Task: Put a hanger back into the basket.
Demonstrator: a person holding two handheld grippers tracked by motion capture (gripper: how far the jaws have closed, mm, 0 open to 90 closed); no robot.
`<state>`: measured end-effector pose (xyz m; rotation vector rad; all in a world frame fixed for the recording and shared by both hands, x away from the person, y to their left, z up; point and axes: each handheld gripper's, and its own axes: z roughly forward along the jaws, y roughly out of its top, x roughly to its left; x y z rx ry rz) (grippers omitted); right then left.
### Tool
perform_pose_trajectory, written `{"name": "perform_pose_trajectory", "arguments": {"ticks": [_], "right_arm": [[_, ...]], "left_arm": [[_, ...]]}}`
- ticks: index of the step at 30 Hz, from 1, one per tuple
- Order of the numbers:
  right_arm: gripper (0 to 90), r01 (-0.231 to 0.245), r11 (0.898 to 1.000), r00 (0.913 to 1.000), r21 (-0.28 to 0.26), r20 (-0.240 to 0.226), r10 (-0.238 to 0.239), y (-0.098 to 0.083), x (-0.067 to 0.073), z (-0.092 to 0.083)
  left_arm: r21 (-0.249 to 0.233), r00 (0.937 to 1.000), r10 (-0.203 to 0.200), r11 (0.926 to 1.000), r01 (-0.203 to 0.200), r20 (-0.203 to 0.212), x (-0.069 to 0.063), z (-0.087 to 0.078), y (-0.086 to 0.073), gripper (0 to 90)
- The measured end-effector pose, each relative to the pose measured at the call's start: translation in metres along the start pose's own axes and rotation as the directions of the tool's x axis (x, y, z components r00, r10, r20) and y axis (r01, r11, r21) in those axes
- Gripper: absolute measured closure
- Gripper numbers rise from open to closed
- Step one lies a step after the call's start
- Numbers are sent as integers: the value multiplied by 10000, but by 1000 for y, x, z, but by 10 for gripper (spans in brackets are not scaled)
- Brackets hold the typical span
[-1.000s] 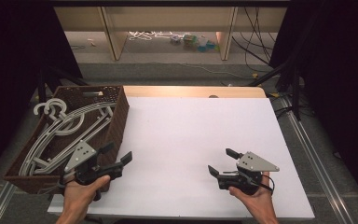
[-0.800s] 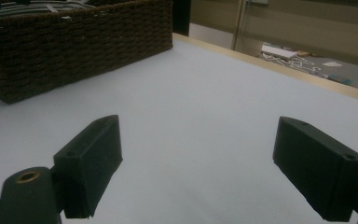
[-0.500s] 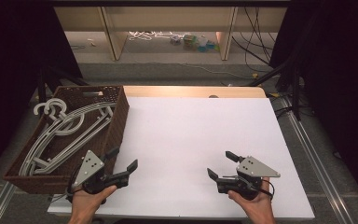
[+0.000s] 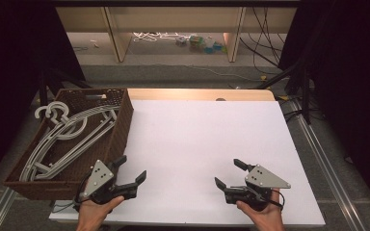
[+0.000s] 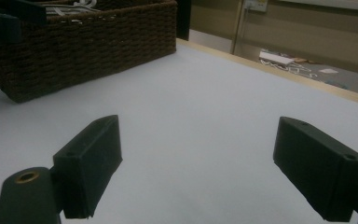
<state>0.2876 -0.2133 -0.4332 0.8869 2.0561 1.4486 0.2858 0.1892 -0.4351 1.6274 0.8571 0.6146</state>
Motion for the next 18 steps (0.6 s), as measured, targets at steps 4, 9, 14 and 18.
{"name": "perform_pose_trajectory", "arguments": {"ticks": [4, 9, 14, 18], "right_arm": [[161, 266, 9995, 9996, -154, 106, -264, 1, 0, 0], [161, 253, 9995, 9996, -198, 157, -250, 1, 0, 1], [161, 260, 9994, 9995, -220, 194, -256, 0, -1, 1], [161, 155, 9998, 9998, -100, 99, -154, 0, 0, 1]], "left_arm": [[-49, 10000, -42, 10000, 42, 32, 0, -1, 1, 164], [1, 10000, -41, 10000, 41, 87, 0, 0, 1, 164], [-9, 10000, -38, 10000, 38, 83, 0, 0, 0, 164], [-13, 10000, -5, 10000, 5, 80, 0, 0, 1, 164]]}}
